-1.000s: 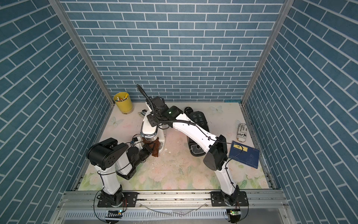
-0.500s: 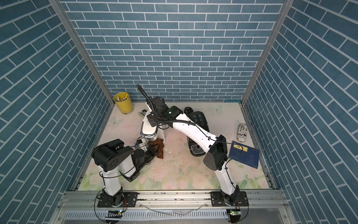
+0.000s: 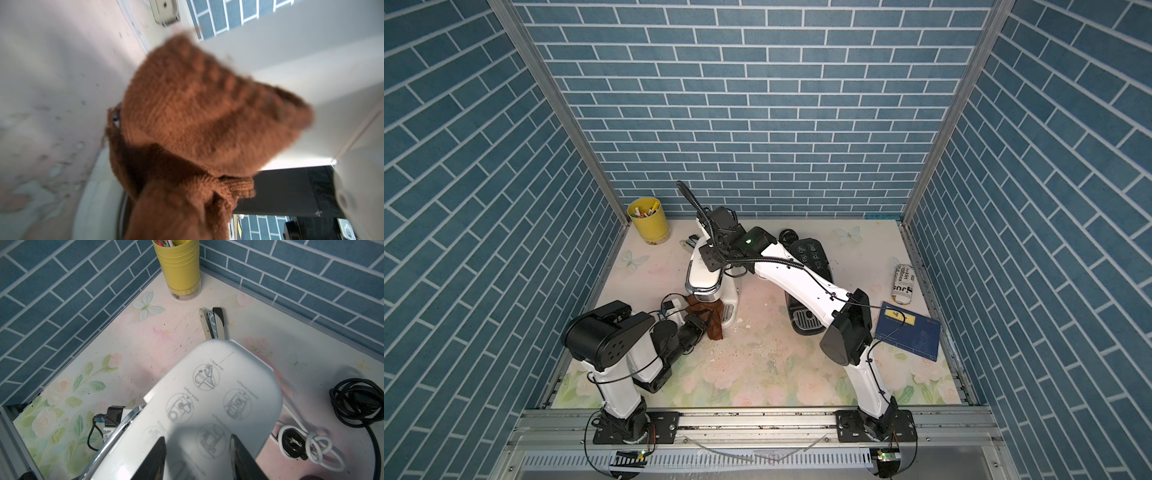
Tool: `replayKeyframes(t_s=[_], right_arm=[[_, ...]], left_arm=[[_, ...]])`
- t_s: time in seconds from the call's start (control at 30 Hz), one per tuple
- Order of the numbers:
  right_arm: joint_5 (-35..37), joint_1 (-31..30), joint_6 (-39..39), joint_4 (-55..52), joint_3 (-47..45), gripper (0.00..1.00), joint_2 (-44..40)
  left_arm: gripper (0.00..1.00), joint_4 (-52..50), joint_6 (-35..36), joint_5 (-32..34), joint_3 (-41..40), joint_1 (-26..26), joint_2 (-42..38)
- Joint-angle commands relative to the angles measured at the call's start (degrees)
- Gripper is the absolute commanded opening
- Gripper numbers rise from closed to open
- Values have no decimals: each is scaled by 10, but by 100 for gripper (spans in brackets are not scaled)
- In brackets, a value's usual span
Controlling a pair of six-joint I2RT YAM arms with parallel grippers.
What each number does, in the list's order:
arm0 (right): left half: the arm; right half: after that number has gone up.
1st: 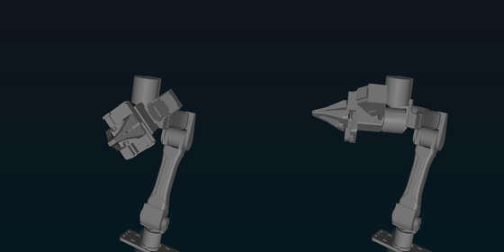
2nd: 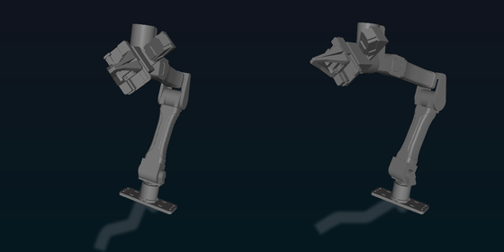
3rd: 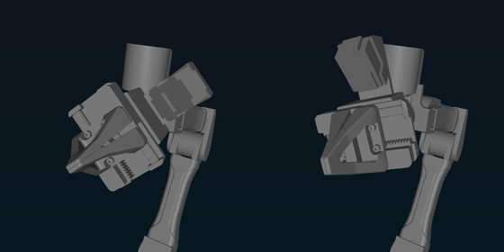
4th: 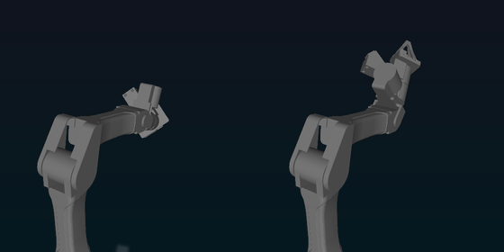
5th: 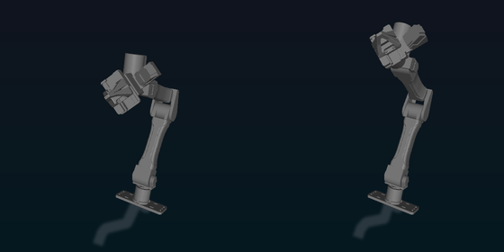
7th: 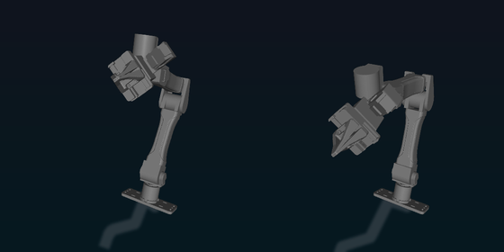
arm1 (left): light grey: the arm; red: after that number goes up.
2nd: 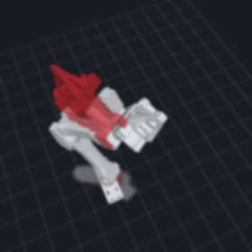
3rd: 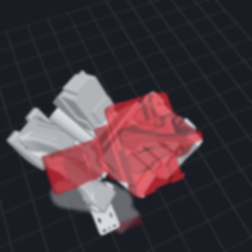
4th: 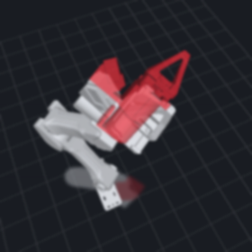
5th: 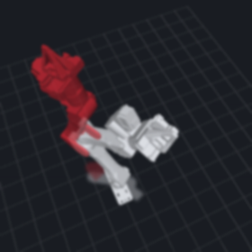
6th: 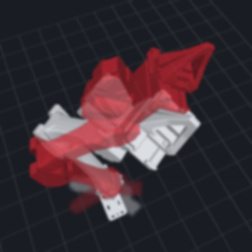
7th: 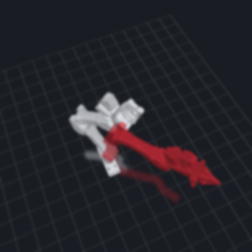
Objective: Wipe the surface of a coffee machine
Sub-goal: Wipe the dirt from the surface of the coffee machine.
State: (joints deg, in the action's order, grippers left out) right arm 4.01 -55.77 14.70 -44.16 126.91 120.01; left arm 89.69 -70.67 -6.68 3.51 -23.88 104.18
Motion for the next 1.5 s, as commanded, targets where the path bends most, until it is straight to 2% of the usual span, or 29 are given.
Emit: replayKeyframes(t_s=[0.0,0.13,0.3,0.53,0.6,0.77,0.9,1.03,1.1,1.2,1.3,1.37,1.47], right_arm=[[-18,0,11,-79,-22,49,22],[-22,0,9,-79,-16,49,26],[-22,1,9,-78,-14,49,26],[-22,1,8,-79,-12,49,21],[-23,1,6,-80,-10,49,21],[-24,2,8,-81,-4,50,16],[-36,1,11,-79,10,53,12],[-39,1,11,-79,29,58,2],[-41,1,11,-77,36,62,-5],[-42,1,7,-75,45,63,-17],[-42,0,3,-68,44,64,-32],[-42,0,2,-64,41,64,-38],[-33,1,1,-67,43,64,-43]], left_arm=[[0,-92,28,27,-11,16,-5],[0,-92,24,-21,20,1,-12],[0,-91,10,-18,39,-33,-37],[0,-90,-1,-18,56,-56,-90],[0,-90,4,-7,48,-57,-105],[0,-93,22,71,-31,-48,-163],[0,-136,19,85,-56,-36,-235],[0,-324,33,100,-43,-35,-385],[0,-477,49,127,-29,-35,-502],[0,-811,119,200,41,-35,-713],[0,-983,178,275,83,-35,-875],[0,-1051,207,299,109,-34,-932],[0,-1093,256,290,162,-34,-933]])
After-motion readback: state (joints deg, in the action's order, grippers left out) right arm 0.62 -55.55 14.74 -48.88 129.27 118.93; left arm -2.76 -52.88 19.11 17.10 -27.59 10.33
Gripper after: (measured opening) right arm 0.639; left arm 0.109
